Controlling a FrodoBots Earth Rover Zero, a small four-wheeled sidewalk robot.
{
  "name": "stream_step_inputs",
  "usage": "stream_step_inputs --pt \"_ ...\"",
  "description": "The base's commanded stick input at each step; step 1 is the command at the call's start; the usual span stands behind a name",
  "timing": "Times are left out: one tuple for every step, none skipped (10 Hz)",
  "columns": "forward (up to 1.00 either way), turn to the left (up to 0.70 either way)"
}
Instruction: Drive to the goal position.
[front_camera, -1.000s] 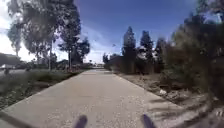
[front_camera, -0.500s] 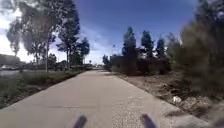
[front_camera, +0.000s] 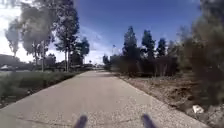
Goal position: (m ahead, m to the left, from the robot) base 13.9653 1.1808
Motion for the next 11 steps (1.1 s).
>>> stream_step_inputs --pt "1.00 0.00" --pt "1.00 0.00" --pt "1.00 0.00" --pt "1.00 0.00" --pt "1.00 0.00" --pt "1.00 0.00" --pt "1.00 0.00" --pt "1.00 0.00" --pt "1.00 0.00" --pt "1.00 0.00" --pt "1.00 0.00"
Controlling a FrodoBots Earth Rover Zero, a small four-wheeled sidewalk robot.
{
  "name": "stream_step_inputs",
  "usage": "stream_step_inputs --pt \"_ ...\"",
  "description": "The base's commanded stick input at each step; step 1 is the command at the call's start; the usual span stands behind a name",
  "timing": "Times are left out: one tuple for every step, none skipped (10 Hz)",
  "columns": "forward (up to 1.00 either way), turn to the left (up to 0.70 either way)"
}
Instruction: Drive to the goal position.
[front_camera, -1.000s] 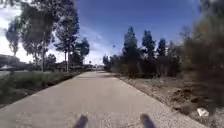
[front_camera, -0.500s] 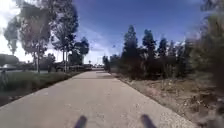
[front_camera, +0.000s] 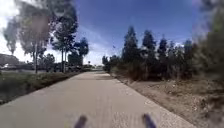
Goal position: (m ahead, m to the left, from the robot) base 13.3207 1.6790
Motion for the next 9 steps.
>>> stream_step_inputs --pt "1.00 0.00" --pt "1.00 0.00" --pt "1.00 0.00" --pt "1.00 0.00" --pt "1.00 0.00" --pt "1.00 0.00" --pt "1.00 0.00" --pt "1.00 0.00" --pt "1.00 0.00"
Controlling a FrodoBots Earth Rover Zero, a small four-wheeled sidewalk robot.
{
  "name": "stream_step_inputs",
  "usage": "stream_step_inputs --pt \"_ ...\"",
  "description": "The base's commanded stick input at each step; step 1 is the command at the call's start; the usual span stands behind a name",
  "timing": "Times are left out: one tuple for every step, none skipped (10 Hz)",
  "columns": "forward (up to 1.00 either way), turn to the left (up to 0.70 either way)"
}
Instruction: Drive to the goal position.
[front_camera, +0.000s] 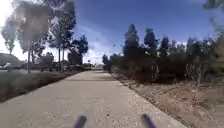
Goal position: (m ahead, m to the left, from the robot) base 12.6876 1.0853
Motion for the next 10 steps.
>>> stream_step_inputs --pt "1.00 0.01" --pt "1.00 0.40" --pt "1.00 0.40" --pt "1.00 0.40" --pt "1.00 0.40" --pt "1.00 0.40" --pt "1.00 0.00" --pt "1.00 0.00" --pt "1.00 0.00" --pt "1.00 0.00"
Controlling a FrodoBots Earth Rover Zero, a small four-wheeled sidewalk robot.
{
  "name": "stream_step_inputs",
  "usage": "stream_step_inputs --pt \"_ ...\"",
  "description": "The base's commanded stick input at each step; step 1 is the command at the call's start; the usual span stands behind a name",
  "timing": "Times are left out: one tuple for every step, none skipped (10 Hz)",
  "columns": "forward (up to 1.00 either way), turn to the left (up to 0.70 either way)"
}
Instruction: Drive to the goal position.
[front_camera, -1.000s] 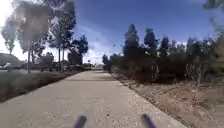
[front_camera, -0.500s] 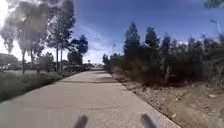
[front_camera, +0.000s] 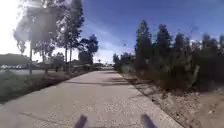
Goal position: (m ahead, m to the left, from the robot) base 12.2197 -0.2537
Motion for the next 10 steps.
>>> stream_step_inputs --pt "1.00 0.00" --pt "1.00 0.00" --pt "1.00 0.00" --pt "1.00 0.00" --pt "1.00 0.00" --pt "1.00 0.00" --pt "1.00 0.00" --pt "1.00 0.00" --pt "1.00 0.00" --pt "1.00 0.00"
